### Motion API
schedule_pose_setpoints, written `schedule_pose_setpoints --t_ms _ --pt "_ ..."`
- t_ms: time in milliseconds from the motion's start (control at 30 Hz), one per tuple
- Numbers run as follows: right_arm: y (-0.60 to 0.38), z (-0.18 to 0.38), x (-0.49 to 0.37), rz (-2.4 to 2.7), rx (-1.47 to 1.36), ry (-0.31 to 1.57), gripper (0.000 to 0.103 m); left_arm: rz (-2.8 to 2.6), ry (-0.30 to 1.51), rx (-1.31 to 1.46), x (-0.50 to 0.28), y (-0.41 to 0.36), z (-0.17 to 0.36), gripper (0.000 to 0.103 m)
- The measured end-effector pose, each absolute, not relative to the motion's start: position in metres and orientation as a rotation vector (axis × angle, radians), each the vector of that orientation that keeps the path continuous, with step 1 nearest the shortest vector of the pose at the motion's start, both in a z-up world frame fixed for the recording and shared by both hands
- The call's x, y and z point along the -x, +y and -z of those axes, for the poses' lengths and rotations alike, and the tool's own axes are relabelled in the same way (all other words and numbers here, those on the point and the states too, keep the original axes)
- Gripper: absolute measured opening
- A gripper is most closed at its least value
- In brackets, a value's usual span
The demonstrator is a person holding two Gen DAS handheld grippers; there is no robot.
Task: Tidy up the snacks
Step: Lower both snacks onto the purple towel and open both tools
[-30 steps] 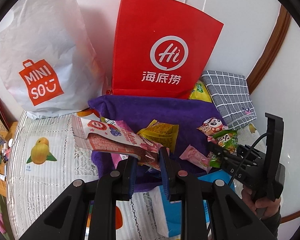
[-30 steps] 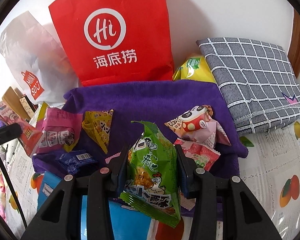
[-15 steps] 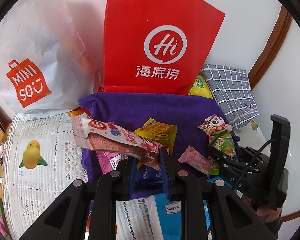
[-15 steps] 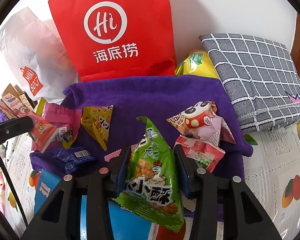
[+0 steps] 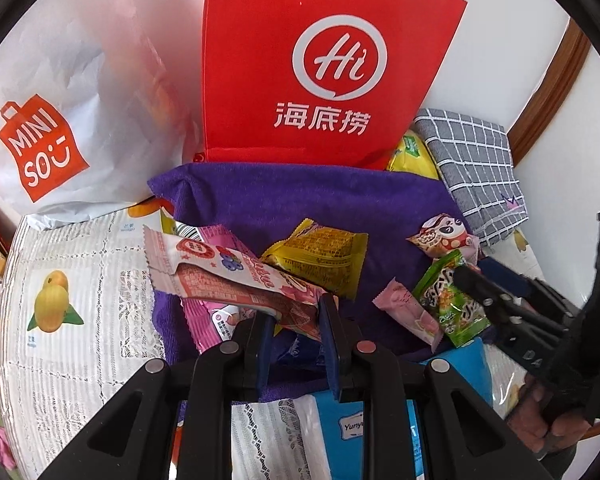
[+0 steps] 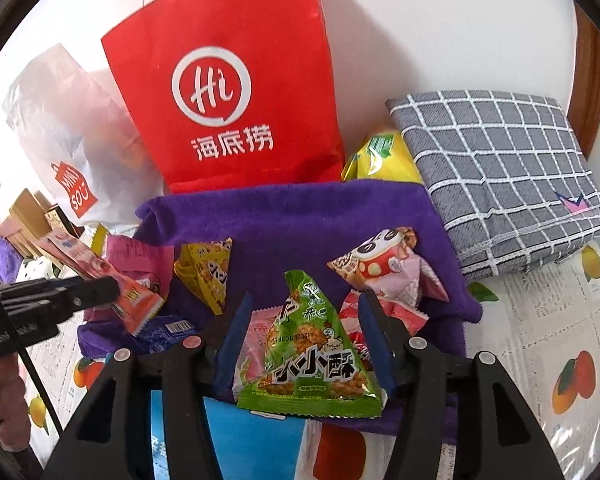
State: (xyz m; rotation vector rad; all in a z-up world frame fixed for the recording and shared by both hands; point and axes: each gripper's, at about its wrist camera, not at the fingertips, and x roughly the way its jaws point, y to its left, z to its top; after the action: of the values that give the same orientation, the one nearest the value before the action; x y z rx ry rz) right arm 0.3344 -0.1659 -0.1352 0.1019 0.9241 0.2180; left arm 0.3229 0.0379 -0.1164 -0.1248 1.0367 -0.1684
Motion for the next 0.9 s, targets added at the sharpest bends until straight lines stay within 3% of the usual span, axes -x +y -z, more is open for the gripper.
schedule_pose_setpoints --t_ms 333,433,500,600,900 --pt "-0.175 0.120 -0.327 -0.210 -0.117 0.897 0.055 0.160 1.055 0.130 -0.327 0.033 0.123 0.023" --pt "-0.176 0.116 -0.324 -0.209 -0.112 0.890 0.055 0.167 1.044 0.144 -0.326 0.034 0.120 0.029" --pt "-0.176 0.113 -0.320 -0.210 -0.111 0.883 0.055 0.174 1.035 0.150 -0.324 0.034 0.116 0.041" --pt "-0.176 0.109 -0.314 -0.209 -0.107 0.878 0.055 0.182 1.011 0.146 -0.319 0.033 0.108 0.051" --pt "-0.183 0.100 -0.290 -0.173 -0.086 0.881 0.055 0.188 0.967 0.136 -0.297 0.035 0.087 0.053"
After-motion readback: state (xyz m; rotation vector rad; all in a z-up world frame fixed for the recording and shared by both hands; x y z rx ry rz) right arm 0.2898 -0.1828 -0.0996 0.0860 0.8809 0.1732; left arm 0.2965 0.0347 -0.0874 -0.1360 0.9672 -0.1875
